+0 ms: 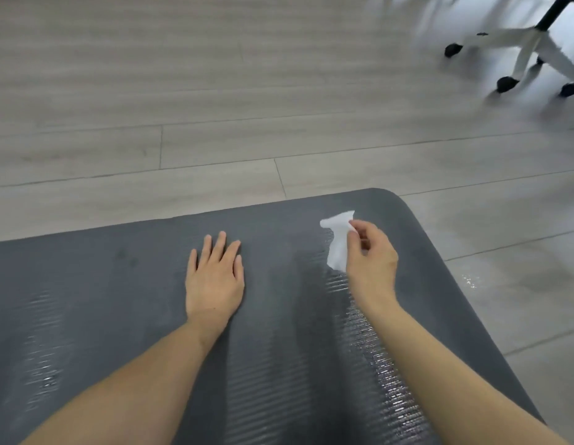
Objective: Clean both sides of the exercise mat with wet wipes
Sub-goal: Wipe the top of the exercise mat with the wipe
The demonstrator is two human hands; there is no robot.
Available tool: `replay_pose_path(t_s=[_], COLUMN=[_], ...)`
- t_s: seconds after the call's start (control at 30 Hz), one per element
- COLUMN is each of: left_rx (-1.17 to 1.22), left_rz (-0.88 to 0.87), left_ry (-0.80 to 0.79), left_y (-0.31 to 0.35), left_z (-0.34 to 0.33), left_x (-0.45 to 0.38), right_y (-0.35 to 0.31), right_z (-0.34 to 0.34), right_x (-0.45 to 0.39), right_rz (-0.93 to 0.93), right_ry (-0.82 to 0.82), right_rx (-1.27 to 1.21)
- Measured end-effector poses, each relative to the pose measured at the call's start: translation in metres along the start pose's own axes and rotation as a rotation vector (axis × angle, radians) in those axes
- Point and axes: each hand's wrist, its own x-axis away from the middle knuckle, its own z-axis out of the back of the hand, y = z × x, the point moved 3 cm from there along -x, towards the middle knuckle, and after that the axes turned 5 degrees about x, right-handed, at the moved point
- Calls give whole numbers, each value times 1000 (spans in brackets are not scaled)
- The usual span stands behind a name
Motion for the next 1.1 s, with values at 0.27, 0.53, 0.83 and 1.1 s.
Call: replay_pose_path(t_s=[0.27,0.53,0.83,1.1], left_rx=[-51,-66,-84,-99], left_rz=[25,12,6,2], left_ry=[-73,-24,-13,-38], left_y=[-2,-4,-4,-3], left_z=[-4,-8,-11,-9], left_x=[-2,-7,-11,-13], right_y=[28,43,30,11], right_z=[-77,-94,-104,-120], right_x=[-30,-57,-88,-75], right_rz=[431,532,267,329], right_ry=[-343,-449,-253,-447], right_rx=[525,767,518,340])
